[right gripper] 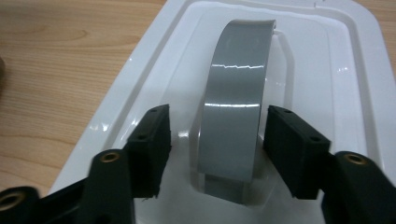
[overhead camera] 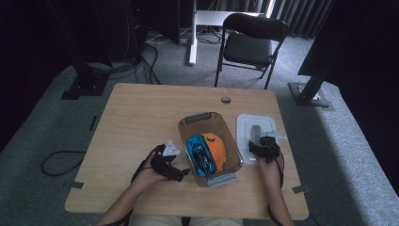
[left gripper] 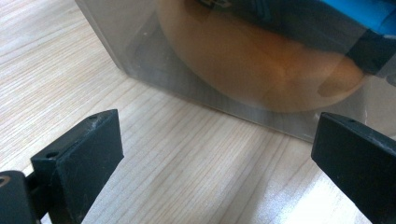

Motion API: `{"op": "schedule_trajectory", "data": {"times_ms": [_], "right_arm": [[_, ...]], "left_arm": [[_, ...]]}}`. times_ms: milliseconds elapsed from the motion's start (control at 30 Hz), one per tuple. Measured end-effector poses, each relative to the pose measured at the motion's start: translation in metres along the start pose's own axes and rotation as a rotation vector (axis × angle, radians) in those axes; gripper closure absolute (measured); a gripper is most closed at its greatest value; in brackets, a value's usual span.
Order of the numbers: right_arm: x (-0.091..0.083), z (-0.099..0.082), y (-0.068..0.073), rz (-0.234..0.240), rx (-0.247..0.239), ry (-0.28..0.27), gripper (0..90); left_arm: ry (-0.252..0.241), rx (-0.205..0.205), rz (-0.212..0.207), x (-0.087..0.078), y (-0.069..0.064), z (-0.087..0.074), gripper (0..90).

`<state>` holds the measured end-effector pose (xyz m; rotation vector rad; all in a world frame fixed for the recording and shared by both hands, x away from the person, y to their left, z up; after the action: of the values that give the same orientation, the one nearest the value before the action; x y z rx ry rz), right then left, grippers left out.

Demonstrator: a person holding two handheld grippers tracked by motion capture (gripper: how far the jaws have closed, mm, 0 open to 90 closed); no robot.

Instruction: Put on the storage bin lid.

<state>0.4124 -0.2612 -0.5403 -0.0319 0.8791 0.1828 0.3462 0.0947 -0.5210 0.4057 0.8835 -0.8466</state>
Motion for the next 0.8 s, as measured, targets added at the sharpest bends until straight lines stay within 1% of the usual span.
{"op": "schedule_trajectory", "data": {"times_ms": [67,133,200,233,300,433,533,667,700,733,800], "right_arm": [[0.0,0.001,0.0,0.004,0.008,-0.004,50.6],[0.0,0.002,0.0,-0.001,0.013,-0.005,57.0],[0.0,0.002,-0.001,-0.008,0.019,-0.007,66.0],[0.0,0.002,-0.001,-0.012,0.017,-0.003,66.1],[0.0,0.001,-0.003,-0.001,0.025,-0.006,66.8],[-0.005,0.0,-0.006,-0.021,0.027,-0.019,67.5],[-0.013,0.001,-0.009,-0.04,0.028,-0.038,67.7],[-0.024,0.003,-0.014,-0.041,0.042,-0.063,67.7],[-0.024,0.003,-0.014,-0.041,0.042,-0.063,67.7],[-0.027,0.003,-0.015,-0.034,0.043,-0.068,67.8],[-0.035,0.004,-0.015,-0.031,0.039,-0.08,67.8]], "left_arm": [[0.006,0.01,-0.004,0.0,0.0,-0.001,2.7],[0.003,0.01,-0.007,0.0,-0.001,-0.001,2.7],[0.001,0.009,-0.006,0.0,-0.001,-0.001,2.7],[0.0,0.007,-0.007,0.0,-0.002,-0.001,2.7],[0.002,0.009,-0.006,0.001,-0.002,-0.001,2.7],[0.001,0.008,-0.005,0.001,-0.001,-0.001,2.7],[0.0,0.008,-0.006,0.001,-0.002,-0.001,2.7],[0.001,0.008,-0.008,0.002,-0.002,-0.001,2.7],[0.001,0.008,-0.008,0.002,-0.002,-0.001,2.7],[0.002,0.01,-0.002,0.002,-0.001,-0.001,2.7],[0.0,0.008,-0.004,0.002,-0.001,-0.001,2.7]]}}
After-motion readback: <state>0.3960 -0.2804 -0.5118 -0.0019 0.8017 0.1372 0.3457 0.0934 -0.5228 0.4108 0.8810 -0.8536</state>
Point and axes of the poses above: each handheld gripper's, and its own axes: x roughly forward along the jaws, z roughly out of its top, y roughly to its left, the point moved 4 cm from there along x, roughly forward along the jaws, and after that the axes turned 9 degrees about y, right-handed, at the moved point
